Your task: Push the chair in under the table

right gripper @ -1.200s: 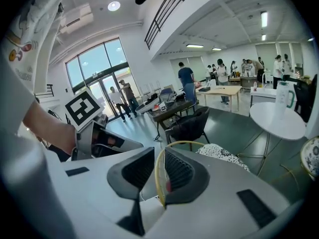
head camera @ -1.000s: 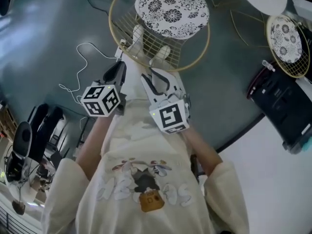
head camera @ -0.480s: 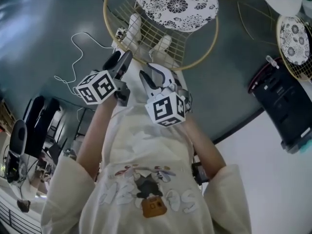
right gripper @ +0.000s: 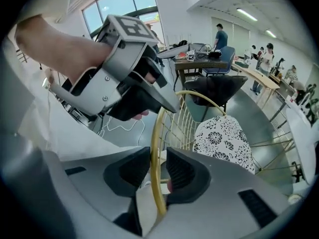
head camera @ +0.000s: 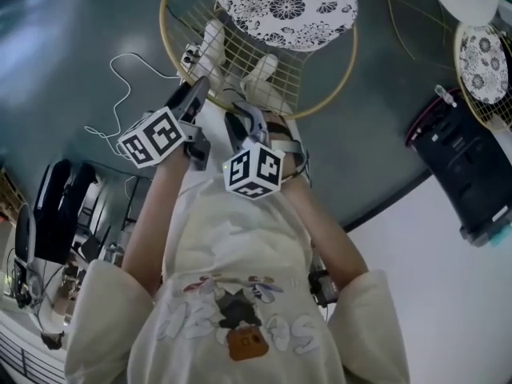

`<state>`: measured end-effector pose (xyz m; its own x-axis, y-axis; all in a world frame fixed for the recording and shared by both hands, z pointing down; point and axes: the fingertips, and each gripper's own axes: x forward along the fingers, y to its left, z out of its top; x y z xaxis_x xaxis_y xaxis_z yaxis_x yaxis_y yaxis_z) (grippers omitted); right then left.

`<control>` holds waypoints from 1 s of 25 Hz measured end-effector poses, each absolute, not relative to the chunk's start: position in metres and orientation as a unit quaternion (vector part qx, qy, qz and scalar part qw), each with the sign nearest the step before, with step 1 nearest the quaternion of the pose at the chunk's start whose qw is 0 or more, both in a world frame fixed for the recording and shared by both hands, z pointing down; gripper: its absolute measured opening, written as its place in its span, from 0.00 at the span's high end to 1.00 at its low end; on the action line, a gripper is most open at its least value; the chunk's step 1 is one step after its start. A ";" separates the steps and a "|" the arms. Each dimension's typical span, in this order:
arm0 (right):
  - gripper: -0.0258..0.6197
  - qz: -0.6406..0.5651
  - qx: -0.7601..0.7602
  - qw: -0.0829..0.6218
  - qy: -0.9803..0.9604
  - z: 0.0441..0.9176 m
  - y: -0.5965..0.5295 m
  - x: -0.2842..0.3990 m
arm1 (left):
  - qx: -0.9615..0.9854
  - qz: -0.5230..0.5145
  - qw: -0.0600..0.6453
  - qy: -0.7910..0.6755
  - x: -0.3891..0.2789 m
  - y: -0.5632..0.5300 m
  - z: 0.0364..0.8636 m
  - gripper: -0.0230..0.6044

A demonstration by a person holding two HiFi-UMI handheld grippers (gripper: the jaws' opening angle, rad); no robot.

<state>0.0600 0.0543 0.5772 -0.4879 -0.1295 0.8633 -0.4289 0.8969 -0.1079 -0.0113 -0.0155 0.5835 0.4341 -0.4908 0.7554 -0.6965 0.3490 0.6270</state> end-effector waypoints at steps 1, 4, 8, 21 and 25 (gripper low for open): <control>0.80 0.153 0.160 0.485 -0.846 0.580 0.056 0.058 | 0.561 0.092 0.630 -0.529 -0.014 -0.014 0.587 0.68; 0.87 0.150 0.151 0.497 -0.841 0.589 0.062 0.055 | 0.555 0.095 0.634 -0.529 -0.020 -0.011 0.593 0.81; 0.87 0.158 0.151 0.501 -0.837 0.592 0.063 0.054 | 0.560 0.101 0.637 -0.520 -0.019 -0.011 0.591 0.82; 0.87 0.175 0.182 0.485 -0.837 0.586 0.058 0.051 | 0.585 0.132 0.629 -0.495 -0.020 -0.014 0.588 0.82; 0.87 0.177 0.186 0.484 -0.837 0.594 0.050 0.047 | 0.587 0.131 0.626 -0.497 -0.022 -0.025 0.594 0.82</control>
